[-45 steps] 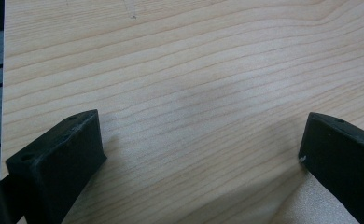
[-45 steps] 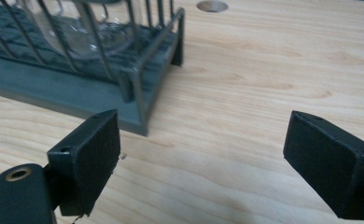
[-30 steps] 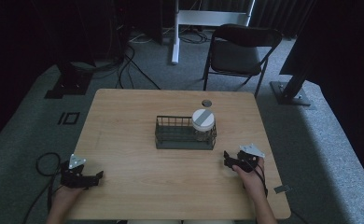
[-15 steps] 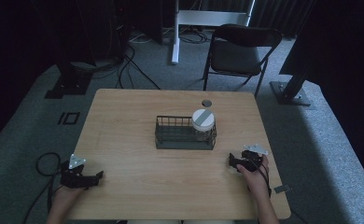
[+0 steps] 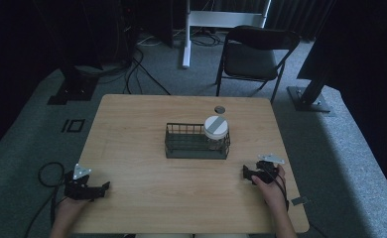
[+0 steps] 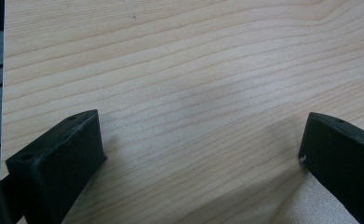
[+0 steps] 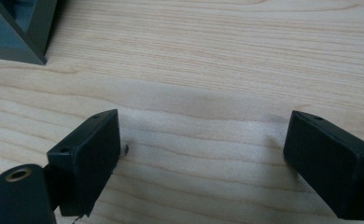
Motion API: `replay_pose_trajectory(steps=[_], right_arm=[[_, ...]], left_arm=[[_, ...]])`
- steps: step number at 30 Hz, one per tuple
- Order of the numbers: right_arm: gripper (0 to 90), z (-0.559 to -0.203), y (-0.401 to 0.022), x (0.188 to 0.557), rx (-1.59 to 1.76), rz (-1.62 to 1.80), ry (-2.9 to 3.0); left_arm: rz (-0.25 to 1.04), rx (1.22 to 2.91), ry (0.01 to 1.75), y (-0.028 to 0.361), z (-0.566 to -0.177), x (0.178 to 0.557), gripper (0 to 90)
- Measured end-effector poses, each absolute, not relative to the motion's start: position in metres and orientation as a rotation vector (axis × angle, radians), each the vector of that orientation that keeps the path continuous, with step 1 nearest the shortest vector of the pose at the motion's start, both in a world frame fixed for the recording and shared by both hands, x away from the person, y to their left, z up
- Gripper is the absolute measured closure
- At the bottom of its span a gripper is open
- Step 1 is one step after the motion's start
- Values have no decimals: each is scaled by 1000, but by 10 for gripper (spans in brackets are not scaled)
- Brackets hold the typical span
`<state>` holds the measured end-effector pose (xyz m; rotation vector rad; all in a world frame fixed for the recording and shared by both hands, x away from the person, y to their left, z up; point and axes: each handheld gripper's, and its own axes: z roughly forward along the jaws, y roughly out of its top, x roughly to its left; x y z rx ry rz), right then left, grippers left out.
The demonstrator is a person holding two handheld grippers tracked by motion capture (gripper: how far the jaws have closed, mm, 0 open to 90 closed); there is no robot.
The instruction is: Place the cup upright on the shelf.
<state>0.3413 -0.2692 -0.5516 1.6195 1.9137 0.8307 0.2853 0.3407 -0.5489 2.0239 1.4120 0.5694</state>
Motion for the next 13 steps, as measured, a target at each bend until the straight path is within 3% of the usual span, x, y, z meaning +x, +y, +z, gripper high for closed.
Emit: replay_pose_trajectory(steps=[13], right_arm=[[107,-552,-270,343,1607,837,1929]], left_arm=[[589,1995,1465,336,-549,286,2]])
